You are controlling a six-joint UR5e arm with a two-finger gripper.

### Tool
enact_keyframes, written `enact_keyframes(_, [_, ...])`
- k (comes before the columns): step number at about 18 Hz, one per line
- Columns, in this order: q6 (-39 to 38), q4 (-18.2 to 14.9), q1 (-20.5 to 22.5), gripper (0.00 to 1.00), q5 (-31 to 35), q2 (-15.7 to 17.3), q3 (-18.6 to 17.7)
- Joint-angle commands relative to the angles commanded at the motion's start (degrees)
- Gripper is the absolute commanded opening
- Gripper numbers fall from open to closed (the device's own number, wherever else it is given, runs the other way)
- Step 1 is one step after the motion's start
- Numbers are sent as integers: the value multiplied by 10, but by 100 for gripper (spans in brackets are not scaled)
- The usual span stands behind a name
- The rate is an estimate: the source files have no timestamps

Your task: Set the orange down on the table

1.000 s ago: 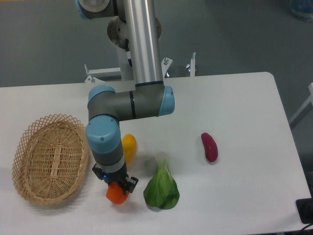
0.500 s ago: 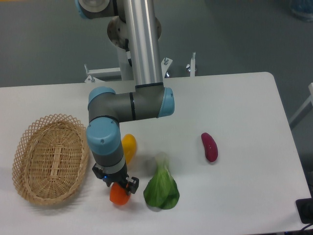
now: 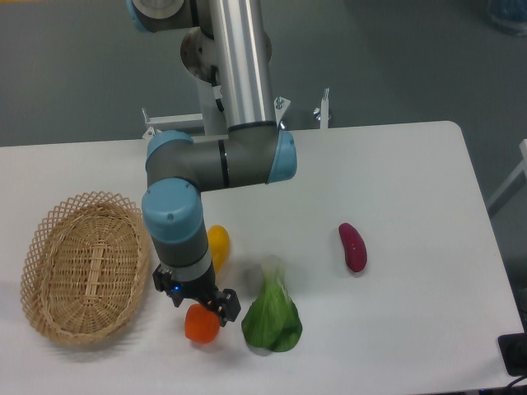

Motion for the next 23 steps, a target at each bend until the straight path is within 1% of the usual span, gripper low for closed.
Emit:
enact_keyframes(4, [33,-39,19,100,-6,25,13])
enact_keyframes(6, [69,-61,32,100,-16,47,18])
enact_keyframes(7, [74,-75,37,100,-20,54,24])
enact_keyframes(9, [82,-114,50,100,-30,67,39])
enact_keyframes(11, [122,-150,56,100,-32,78,51])
enact_keyframes(12, [133,-160,62,100,-32,89,53])
enact_keyframes(13, [134,-166,68,100,-33,96,52])
enact_keyframes(15, [138,-176,74,100,-39,98,51])
enact_keyframes(23, [145,-177,76,100,-40,105,54])
